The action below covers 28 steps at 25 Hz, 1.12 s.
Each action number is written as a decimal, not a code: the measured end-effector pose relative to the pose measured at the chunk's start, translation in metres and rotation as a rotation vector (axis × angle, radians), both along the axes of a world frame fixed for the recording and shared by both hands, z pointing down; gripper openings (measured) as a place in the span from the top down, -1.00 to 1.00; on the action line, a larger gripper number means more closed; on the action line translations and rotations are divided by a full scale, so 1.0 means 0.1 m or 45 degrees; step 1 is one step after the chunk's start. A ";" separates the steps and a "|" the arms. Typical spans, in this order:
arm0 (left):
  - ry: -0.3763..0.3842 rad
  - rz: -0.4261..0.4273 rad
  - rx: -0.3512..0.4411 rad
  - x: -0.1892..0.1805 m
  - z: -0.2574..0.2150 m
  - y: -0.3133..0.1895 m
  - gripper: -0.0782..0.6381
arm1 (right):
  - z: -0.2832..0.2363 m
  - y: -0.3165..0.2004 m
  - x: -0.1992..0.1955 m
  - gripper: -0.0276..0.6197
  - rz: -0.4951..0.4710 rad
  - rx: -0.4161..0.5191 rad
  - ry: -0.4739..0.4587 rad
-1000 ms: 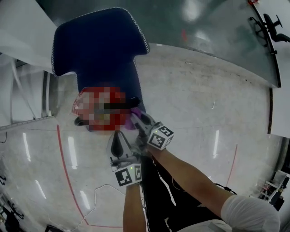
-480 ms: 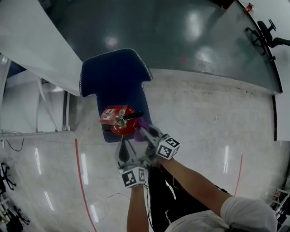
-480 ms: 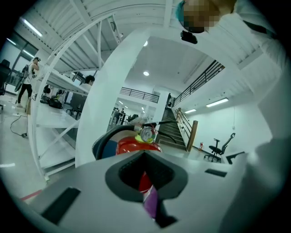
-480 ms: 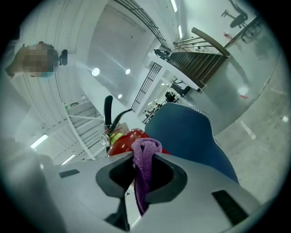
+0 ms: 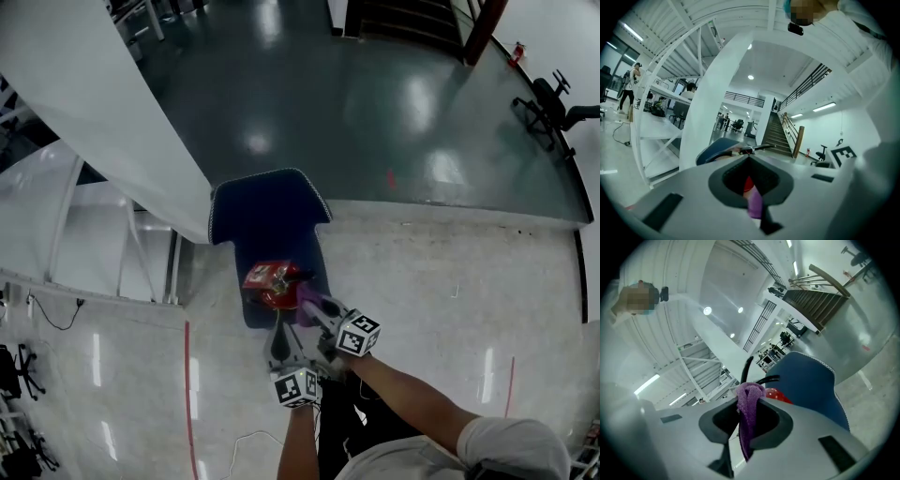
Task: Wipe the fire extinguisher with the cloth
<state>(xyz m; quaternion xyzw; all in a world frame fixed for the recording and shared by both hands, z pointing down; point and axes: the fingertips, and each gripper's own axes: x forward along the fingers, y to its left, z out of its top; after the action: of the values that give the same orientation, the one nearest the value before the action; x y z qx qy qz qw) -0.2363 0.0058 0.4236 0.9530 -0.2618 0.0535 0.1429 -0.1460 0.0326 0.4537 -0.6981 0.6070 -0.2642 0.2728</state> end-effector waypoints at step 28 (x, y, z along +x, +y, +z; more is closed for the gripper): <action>0.058 -0.018 0.099 -0.17 -1.42 0.28 0.77 | -1.73 0.56 -0.31 0.71 -0.168 -0.148 0.730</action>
<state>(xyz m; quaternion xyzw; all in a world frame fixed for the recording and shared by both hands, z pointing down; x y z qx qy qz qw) -0.2533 0.0339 0.2812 0.9570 -0.2670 0.0207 0.1118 -0.1773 0.0886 0.2808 -0.7177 0.6872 -0.1080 0.0320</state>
